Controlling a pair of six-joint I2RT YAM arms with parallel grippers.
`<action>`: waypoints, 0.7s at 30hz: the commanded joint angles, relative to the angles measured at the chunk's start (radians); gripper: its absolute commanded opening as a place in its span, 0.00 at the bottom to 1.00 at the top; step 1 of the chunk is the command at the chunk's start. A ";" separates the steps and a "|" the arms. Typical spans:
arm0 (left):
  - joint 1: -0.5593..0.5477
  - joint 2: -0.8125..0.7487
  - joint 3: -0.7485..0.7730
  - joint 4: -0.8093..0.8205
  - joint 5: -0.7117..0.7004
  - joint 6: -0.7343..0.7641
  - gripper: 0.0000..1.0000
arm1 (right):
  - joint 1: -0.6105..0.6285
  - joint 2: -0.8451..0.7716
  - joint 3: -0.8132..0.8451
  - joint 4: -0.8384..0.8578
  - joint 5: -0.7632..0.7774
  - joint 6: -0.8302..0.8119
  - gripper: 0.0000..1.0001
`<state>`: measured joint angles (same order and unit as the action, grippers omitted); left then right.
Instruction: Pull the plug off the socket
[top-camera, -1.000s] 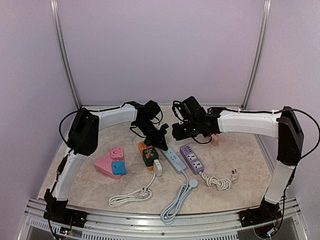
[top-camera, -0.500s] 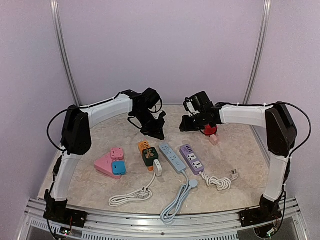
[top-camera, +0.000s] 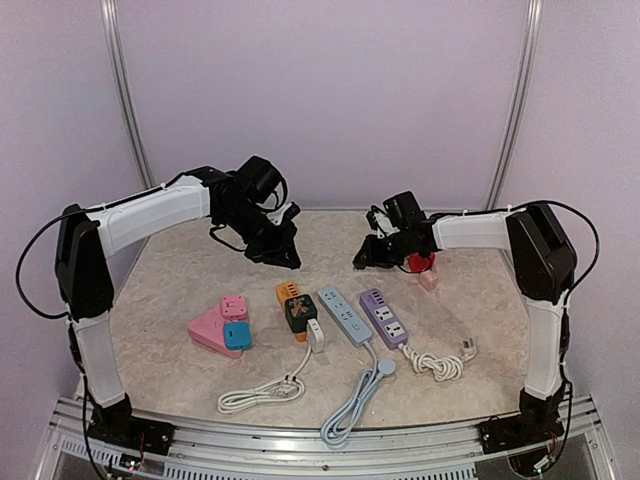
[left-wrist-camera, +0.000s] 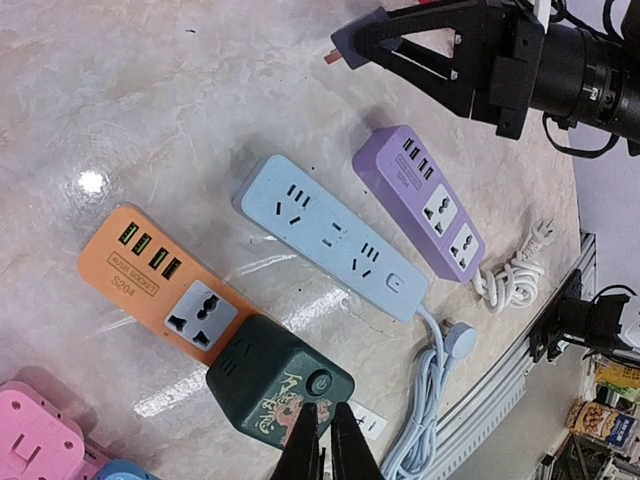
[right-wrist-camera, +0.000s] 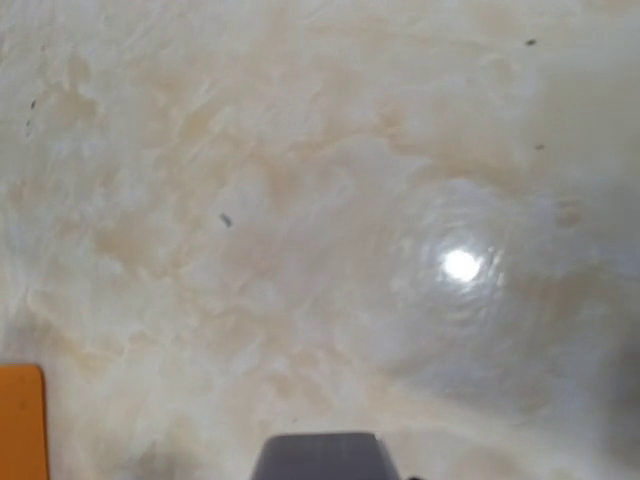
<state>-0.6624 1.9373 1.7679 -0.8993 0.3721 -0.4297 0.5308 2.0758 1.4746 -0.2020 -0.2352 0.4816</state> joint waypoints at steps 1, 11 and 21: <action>0.012 -0.052 -0.056 0.032 -0.011 -0.010 0.05 | -0.026 0.016 -0.022 0.060 -0.054 0.032 0.23; 0.015 -0.067 -0.069 0.040 -0.002 -0.012 0.06 | -0.036 0.038 -0.054 0.063 -0.073 0.035 0.28; 0.011 -0.049 -0.068 0.032 0.004 -0.017 0.06 | -0.044 0.037 -0.085 0.060 -0.059 0.026 0.40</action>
<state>-0.6521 1.9026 1.7077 -0.8688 0.3737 -0.4450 0.4984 2.0983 1.4124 -0.1501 -0.2951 0.5148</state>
